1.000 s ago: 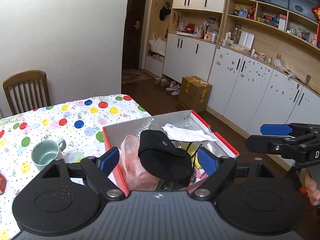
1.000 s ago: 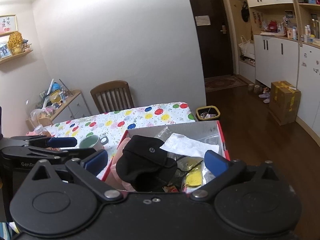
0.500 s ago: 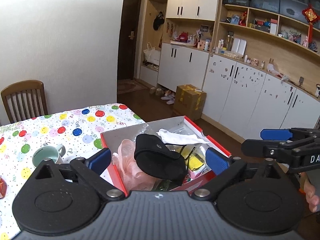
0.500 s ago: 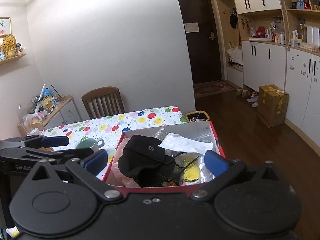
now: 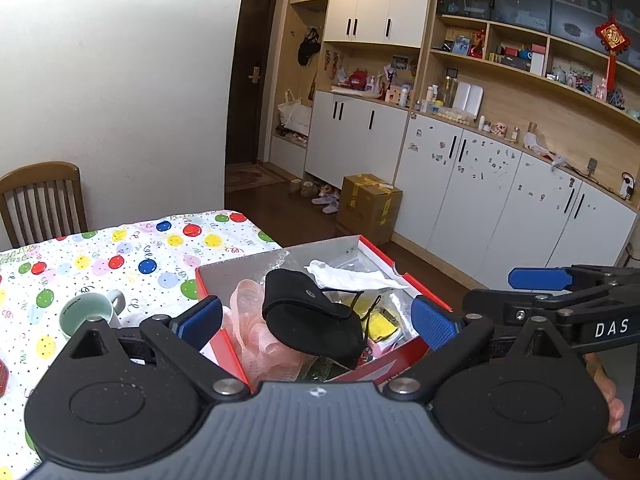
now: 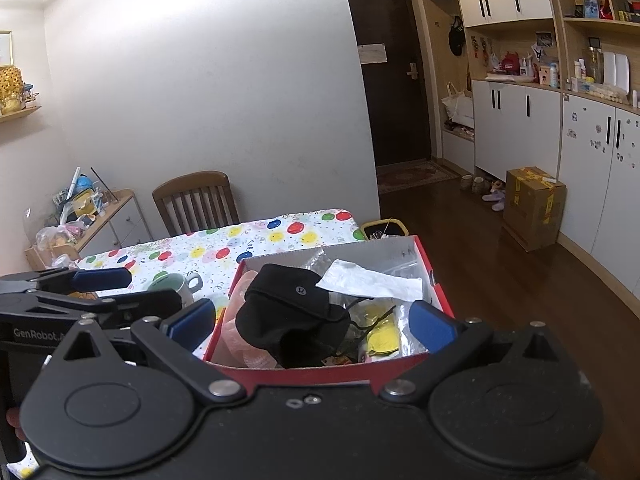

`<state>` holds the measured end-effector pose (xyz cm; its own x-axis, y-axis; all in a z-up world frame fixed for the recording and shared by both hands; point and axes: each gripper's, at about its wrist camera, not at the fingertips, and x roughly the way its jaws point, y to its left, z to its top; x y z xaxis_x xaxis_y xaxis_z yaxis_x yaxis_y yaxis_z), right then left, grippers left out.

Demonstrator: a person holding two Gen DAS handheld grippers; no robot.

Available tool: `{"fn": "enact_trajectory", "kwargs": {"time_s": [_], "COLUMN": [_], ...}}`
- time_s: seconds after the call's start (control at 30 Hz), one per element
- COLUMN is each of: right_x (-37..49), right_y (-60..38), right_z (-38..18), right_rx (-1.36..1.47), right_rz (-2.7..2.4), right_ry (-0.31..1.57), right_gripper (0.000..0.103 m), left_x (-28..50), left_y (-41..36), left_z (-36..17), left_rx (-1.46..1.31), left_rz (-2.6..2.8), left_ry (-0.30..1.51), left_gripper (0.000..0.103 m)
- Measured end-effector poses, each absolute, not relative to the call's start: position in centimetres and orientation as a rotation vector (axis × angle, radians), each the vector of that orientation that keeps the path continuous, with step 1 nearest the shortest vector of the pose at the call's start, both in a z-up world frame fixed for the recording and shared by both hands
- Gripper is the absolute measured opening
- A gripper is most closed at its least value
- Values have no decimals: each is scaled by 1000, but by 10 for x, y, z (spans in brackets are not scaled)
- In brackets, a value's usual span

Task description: Organize soft objects

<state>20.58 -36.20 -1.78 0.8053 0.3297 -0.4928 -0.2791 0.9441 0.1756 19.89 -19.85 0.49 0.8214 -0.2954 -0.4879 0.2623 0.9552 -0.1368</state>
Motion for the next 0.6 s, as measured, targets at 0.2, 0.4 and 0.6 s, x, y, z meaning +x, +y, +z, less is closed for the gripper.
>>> {"fn": "enact_trajectory", "kwargs": {"time_s": [0.2, 0.4, 0.6], "right_x": [204, 202, 202], "right_y": [-359, -356, -355], "right_z": [-18, -18, -16], "right_rx": [89, 85, 85], "right_rz": [325, 326, 324], "right_ry": [543, 544, 541], "right_gripper": [103, 103, 103], "left_x": [198, 197, 196], "left_y": [-197, -197, -196], "left_z": [6, 7, 7], "left_rx": [-68, -73, -71], "left_rz": [-306, -309, -307], "left_ry": [523, 522, 520], "left_gripper": [101, 101, 101]}}
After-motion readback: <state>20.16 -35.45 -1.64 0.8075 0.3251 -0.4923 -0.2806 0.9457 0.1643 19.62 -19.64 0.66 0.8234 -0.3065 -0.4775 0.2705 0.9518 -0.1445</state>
